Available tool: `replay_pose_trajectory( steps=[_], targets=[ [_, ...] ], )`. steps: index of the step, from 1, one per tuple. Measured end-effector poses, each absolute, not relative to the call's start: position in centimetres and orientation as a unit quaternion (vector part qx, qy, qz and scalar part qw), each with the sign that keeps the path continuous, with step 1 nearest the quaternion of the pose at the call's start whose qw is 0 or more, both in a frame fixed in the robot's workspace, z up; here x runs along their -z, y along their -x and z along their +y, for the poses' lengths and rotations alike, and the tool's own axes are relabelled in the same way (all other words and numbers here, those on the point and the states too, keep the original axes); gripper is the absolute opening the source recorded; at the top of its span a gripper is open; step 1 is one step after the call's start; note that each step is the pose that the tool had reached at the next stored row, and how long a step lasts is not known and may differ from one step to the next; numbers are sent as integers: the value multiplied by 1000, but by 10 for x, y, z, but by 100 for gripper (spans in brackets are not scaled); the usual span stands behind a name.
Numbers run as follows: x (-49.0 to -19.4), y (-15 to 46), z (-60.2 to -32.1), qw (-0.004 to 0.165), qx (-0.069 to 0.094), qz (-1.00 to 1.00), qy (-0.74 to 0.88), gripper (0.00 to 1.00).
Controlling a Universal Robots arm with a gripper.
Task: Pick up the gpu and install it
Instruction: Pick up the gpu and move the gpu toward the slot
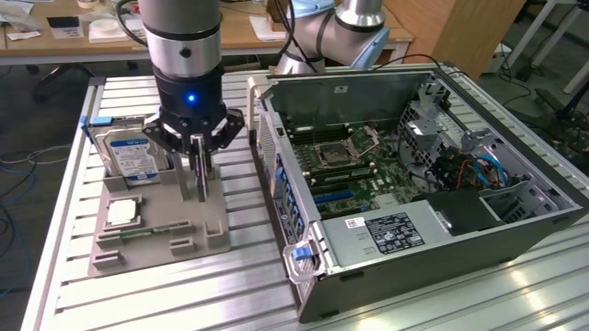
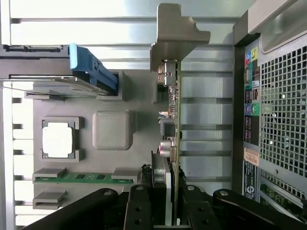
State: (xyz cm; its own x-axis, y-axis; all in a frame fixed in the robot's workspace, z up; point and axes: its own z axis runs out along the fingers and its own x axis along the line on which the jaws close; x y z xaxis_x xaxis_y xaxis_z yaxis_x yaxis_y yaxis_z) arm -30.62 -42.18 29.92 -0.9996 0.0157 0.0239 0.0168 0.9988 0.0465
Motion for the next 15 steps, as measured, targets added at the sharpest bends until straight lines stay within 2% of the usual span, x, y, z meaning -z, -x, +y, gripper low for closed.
replay_pose_trajectory(
  steps=[15],
  targets=[
    [-349, 306, -422, 12, 24, -1000, 8, 28]
  ],
)
